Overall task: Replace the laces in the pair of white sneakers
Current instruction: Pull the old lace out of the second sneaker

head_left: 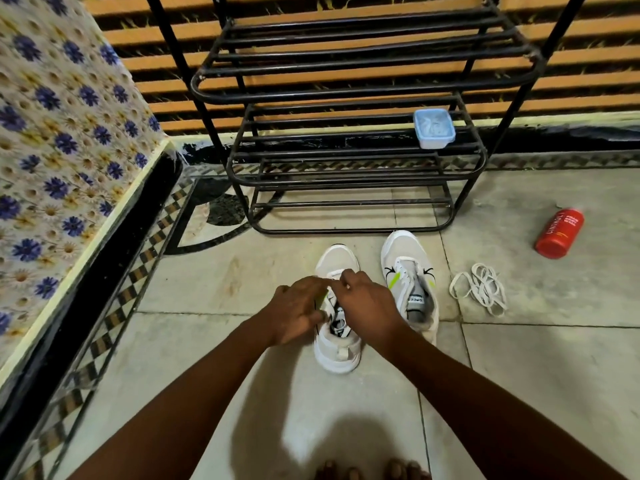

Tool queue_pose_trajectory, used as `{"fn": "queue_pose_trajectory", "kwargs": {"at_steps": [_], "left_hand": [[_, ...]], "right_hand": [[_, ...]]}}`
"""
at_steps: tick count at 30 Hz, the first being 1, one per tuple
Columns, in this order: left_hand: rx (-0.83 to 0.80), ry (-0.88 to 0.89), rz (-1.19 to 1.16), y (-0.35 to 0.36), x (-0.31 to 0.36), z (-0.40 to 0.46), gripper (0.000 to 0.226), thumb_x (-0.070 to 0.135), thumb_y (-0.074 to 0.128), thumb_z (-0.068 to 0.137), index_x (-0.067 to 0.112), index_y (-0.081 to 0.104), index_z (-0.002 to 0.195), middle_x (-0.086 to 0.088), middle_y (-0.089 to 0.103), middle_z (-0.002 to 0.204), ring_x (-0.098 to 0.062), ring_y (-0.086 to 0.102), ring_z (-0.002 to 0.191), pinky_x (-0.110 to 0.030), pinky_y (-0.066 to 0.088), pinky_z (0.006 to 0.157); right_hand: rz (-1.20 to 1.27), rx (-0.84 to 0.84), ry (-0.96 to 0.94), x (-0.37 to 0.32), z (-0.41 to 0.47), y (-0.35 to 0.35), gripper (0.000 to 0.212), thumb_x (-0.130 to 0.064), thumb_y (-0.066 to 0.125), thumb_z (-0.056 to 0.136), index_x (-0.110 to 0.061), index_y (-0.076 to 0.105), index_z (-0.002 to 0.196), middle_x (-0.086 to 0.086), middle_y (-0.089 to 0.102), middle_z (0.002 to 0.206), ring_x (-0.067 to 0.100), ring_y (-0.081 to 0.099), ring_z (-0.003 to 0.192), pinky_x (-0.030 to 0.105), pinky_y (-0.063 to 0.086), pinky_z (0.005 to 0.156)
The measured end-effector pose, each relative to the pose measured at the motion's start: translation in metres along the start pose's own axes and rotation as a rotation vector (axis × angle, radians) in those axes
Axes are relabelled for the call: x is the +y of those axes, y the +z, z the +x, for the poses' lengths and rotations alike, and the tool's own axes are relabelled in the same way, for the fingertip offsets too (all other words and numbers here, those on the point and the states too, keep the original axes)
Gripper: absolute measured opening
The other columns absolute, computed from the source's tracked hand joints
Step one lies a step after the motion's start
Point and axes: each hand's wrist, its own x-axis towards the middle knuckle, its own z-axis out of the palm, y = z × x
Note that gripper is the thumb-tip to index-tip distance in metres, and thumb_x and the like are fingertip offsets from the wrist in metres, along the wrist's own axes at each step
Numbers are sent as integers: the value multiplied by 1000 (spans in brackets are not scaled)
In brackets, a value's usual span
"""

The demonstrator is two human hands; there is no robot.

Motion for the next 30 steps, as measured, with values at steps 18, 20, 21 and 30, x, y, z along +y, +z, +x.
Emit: {"fn": "queue_pose_trajectory", "kwargs": {"at_steps": [18, 20, 21, 30], "left_hand": [[348, 166, 158, 47, -4, -2, 71, 48, 49, 99, 6, 39, 156, -15, 43, 158, -29, 39, 145, -34, 29, 118], [356, 165, 164, 48, -3, -2, 73, 52, 44, 98, 5, 41, 154, -16, 46, 156, -31, 41, 144, -31, 26, 117], [361, 164, 158, 48, -3, -3, 74, 53, 42, 97, 5, 41, 154, -16, 45, 156, -30, 41, 144, -32, 28, 117], [352, 149, 177, 46, -1, -2, 76, 57, 37, 97, 8, 41, 155, -15, 45, 158, -32, 45, 143, -39, 38, 115]], "right_hand": [[599, 237, 397, 21, 8, 10, 12, -15, 49, 82, -16, 43, 92, 9, 64, 74, 36, 63, 70, 43, 51, 61], [742, 306, 362, 18, 8, 10, 8, -16, 52, 87, -17, 44, 85, 1, 58, 70, 28, 55, 68, 42, 46, 61], [767, 309, 313, 17, 10, 9, 10, -15, 54, 89, -17, 45, 85, -2, 55, 71, 26, 52, 70, 41, 44, 63], [392, -106, -66, 39, 27, -11, 7, -24, 64, 91, -19, 58, 91, 2, 66, 88, 24, 53, 92, 34, 40, 79]]}}
